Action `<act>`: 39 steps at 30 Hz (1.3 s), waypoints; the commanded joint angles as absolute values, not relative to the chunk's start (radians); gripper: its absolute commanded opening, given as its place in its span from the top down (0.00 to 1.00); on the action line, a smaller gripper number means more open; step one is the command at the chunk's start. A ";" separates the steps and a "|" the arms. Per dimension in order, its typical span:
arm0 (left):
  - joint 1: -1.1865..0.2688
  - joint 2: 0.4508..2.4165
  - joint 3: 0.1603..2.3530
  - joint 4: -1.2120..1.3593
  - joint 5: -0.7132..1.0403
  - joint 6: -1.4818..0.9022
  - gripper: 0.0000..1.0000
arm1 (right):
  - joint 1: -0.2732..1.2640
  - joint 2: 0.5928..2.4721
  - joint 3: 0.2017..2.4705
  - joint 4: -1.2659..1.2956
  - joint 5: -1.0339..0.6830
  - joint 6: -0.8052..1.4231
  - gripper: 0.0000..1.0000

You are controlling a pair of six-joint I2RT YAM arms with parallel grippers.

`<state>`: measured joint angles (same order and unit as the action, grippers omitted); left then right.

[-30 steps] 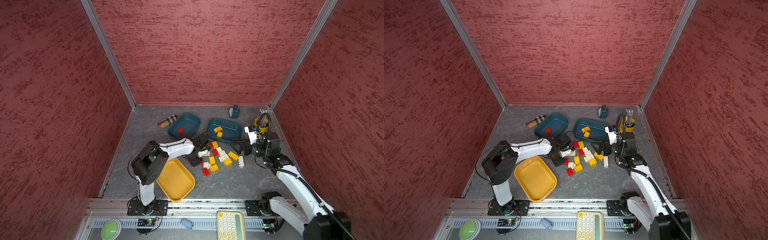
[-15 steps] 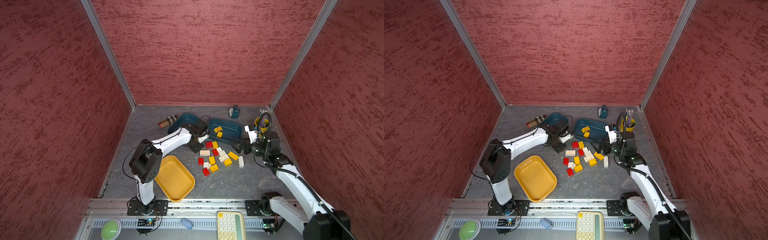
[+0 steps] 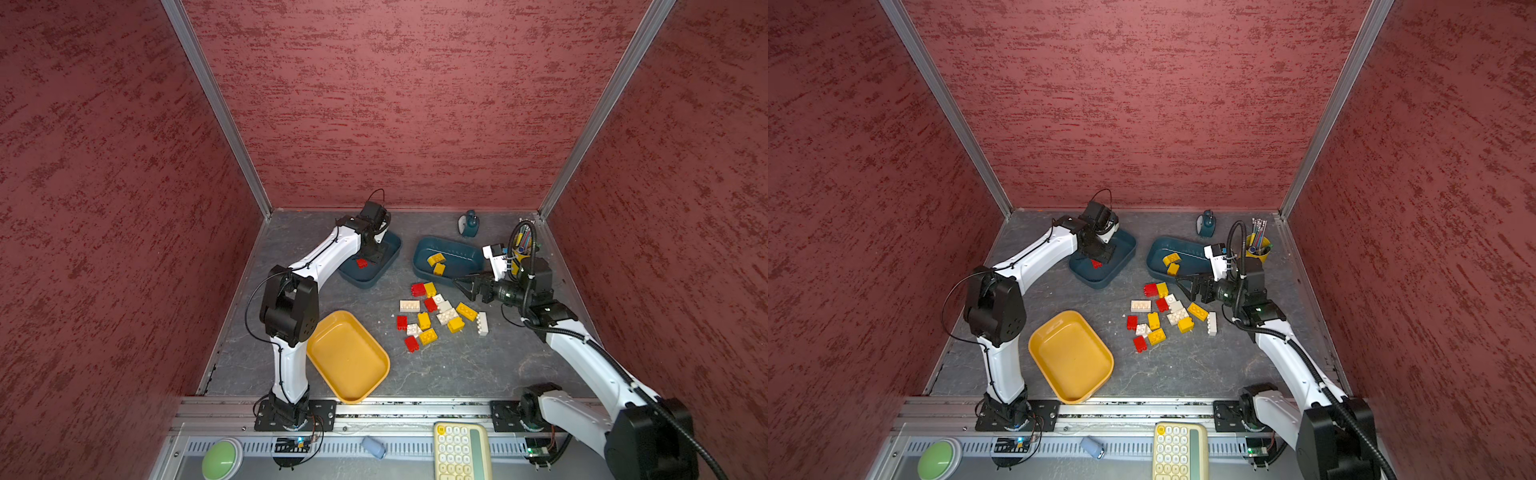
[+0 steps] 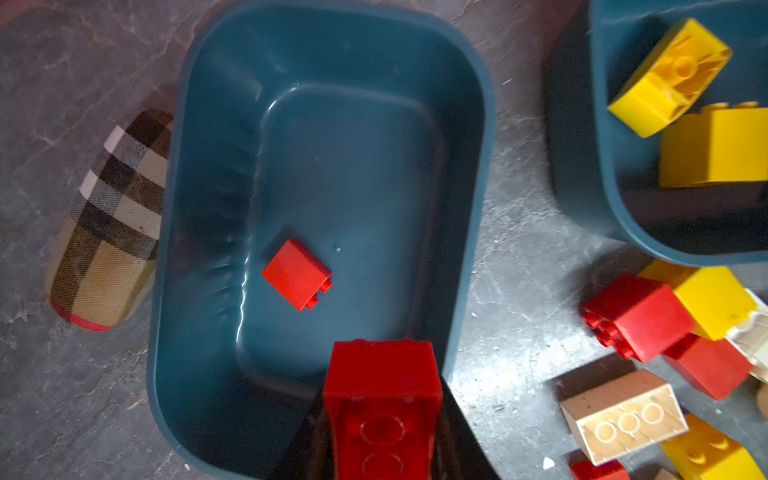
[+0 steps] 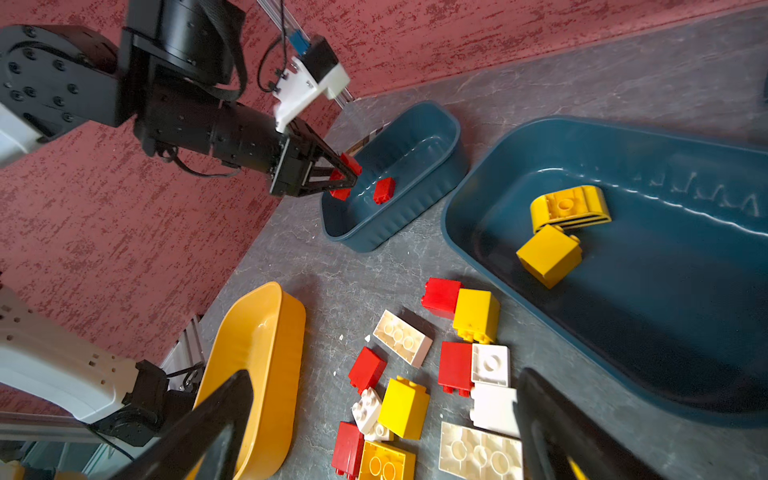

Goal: Sort the legos into containers by color
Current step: 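Carry the red brick with the left gripper and drop it into the smaller teal tub, then return the left gripper to the pile and grasp a white 2x4 brick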

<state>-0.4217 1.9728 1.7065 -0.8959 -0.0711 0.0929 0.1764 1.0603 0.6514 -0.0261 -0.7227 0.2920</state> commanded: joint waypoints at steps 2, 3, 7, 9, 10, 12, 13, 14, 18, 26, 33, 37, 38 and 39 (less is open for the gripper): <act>-0.390 1.987 1.663 -0.884 -0.112 0.039 0.71 | 0.190 1.077 0.686 0.011 -0.738 0.287 0.01; -0.386 1.992 1.652 -0.881 -0.125 0.036 0.71 | 0.193 1.082 0.685 0.014 -0.736 0.287 0.01; -0.362 2.020 1.641 -0.871 -0.181 0.010 0.71 | 0.205 1.098 0.685 0.015 -0.728 0.288 0.01; -0.359 2.047 1.656 -0.877 -0.205 0.006 0.71 | 0.211 1.101 0.687 0.010 -0.718 0.287 0.01; -0.359 2.060 1.666 -0.882 -0.222 0.002 0.71 | 0.214 1.103 0.688 0.009 -0.713 0.285 0.01; -0.355 2.075 1.668 -0.874 -0.238 -0.005 0.71 | 0.218 1.103 0.689 0.002 -0.704 0.280 0.01; -0.350 2.081 1.670 -0.874 -0.242 -0.008 0.71 | 0.219 1.102 0.689 -0.004 -0.701 0.277 0.01; -0.346 2.084 1.668 -0.871 -0.242 -0.012 0.71 | 0.219 1.101 0.690 -0.011 -0.696 0.272 0.01; -0.342 2.102 1.686 -0.875 -0.228 -0.015 0.66 | 0.219 1.098 0.703 -0.061 -0.667 0.241 0.01; -0.374 2.018 1.687 -0.915 -0.219 -0.022 0.44 | 0.219 1.080 0.704 -0.087 -0.646 0.221 0.01; -0.447 1.850 1.610 -0.939 -0.120 -0.072 0.35 | 0.219 1.080 0.714 -0.096 -0.640 0.207 0.01; -0.531 1.763 1.539 -0.926 -0.056 -0.066 0.31 | 0.219 1.083 0.719 -0.102 -0.644 0.194 0.01; -0.548 1.752 1.524 -0.920 -0.040 -0.059 0.31 | 0.219 1.083 0.721 -0.103 -0.644 0.190 0.01; -0.567 1.744 1.514 -0.914 -0.018 -0.049 0.30 | 0.219 1.083 0.723 -0.107 -0.645 0.189 0.01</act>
